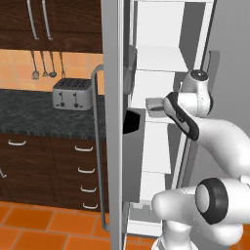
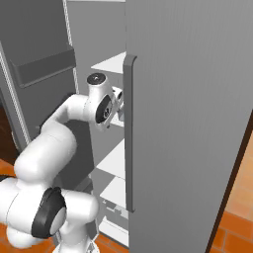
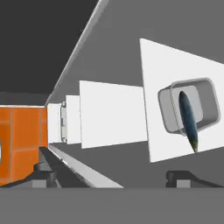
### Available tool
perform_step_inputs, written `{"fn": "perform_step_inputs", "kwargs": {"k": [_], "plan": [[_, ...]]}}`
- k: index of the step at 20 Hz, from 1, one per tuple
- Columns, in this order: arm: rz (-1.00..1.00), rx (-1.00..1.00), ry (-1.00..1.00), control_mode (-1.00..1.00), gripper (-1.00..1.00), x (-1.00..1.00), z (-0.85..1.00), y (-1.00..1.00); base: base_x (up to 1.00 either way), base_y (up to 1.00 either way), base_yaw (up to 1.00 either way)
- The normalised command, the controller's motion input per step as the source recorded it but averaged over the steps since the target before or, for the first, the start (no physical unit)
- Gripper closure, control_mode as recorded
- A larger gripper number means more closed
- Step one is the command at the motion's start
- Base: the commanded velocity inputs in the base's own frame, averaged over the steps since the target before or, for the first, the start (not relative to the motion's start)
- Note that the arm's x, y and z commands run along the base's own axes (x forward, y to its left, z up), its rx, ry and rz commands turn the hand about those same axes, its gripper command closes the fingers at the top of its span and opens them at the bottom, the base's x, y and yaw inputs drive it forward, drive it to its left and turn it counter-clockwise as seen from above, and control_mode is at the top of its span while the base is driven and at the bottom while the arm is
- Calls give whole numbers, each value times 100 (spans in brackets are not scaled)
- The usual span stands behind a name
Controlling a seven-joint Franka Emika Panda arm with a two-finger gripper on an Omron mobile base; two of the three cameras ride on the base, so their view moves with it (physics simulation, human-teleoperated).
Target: Take the meat container that has the fish and place it on the second highest rack of the freezer. Then take the vegetable container that has the onion and lemon and place it on the highest rack of the freezer.
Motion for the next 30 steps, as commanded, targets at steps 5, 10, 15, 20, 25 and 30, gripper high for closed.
{"fn": "perform_step_inputs", "kwargs": {"k": [5,10,15,20,25,30], "plan": [[-16,0,3,-100,-100,-99,27,0,0,0,0],[-20,4,1,-100,-100,-95,40,0,0,0,0],[-23,18,1,-100,-100,-91,40,0,0,0,0],[-43,24,0,-100,-100,-83,6,0,0,0,0],[-55,25,-1,-100,-100,-50,3,13,0,0,0],[-47,16,0,-100,-100,-38,7,19,0,0,0]]}}
